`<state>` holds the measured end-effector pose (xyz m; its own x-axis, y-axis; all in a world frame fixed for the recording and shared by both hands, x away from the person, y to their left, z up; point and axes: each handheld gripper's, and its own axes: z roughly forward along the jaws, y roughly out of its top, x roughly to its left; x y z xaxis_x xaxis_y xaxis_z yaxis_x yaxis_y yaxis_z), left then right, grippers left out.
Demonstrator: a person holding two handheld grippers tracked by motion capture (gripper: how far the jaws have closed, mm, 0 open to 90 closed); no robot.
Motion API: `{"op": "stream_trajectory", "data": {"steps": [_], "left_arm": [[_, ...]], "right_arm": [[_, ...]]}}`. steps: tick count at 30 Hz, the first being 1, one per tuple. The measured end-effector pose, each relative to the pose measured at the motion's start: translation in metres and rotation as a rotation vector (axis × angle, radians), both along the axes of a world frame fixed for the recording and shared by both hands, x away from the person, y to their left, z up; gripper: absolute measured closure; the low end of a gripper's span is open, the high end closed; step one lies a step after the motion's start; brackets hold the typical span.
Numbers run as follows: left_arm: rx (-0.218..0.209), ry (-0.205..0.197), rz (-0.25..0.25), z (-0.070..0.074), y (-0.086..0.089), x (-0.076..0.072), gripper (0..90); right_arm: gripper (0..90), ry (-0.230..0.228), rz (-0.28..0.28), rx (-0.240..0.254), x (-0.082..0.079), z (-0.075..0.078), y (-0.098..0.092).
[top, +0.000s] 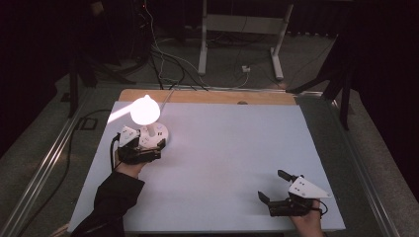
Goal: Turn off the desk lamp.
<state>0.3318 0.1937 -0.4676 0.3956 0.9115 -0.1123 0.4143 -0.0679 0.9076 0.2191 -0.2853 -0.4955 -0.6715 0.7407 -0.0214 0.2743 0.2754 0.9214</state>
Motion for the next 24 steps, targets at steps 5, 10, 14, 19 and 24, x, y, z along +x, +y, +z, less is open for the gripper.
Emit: {"op": "stream_trajectory", "data": {"steps": [5,10,14,19,24], "left_arm": [[0.008,0.049,0.042,-0.004,0.000,0.006,4.7],[0.033,0.066,0.065,-0.008,-0.001,0.010,16.4],[0.054,0.069,0.089,-0.009,-0.002,0.011,26.1],[0.071,0.064,0.104,-0.010,-0.004,0.012,43.7],[0.079,0.074,0.117,-0.013,-0.005,0.014,60.6]], "right_arm": [[0.0,0.000,0.000,-0.001,0.000,0.000,0.000],[0.0,0.000,0.000,-0.002,0.000,0.000,0.000],[0.0,0.003,-0.002,0.000,0.000,0.000,-0.001],[0.0,-0.001,0.000,-0.003,0.000,0.000,0.000],[0.0,-0.001,0.000,-0.003,0.000,0.000,0.000]]}}
